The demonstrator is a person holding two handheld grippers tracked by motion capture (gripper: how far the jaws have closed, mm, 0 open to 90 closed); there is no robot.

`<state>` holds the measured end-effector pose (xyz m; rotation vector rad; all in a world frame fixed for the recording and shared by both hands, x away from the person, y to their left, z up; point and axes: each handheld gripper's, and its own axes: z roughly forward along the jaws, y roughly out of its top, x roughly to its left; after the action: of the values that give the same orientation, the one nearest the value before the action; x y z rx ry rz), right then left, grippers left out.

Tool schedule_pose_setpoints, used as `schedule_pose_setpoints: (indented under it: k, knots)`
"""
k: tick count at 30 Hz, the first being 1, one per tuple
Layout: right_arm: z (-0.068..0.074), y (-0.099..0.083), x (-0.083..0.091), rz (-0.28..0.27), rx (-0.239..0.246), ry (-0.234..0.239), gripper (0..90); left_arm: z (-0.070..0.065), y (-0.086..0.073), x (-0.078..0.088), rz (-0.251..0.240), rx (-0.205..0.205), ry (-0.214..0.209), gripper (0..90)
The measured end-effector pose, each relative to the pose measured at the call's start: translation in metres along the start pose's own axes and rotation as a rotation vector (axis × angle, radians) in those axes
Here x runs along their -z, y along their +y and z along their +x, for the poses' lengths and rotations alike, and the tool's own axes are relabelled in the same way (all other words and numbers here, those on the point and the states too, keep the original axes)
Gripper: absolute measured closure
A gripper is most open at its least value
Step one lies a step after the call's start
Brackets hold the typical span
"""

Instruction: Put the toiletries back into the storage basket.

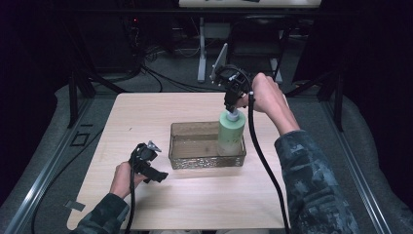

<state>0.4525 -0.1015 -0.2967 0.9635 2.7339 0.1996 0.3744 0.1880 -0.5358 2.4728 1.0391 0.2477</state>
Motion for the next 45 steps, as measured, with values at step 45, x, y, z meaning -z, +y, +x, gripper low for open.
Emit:
schedule_pose_setpoints:
  k: [45]
  knots:
    - [-0.008, -0.019, -0.024, 0.022, -0.040, 0.031, 62.6, -0.001, 0.000, -0.001, 0.009, -0.001, -0.001, 1.5]
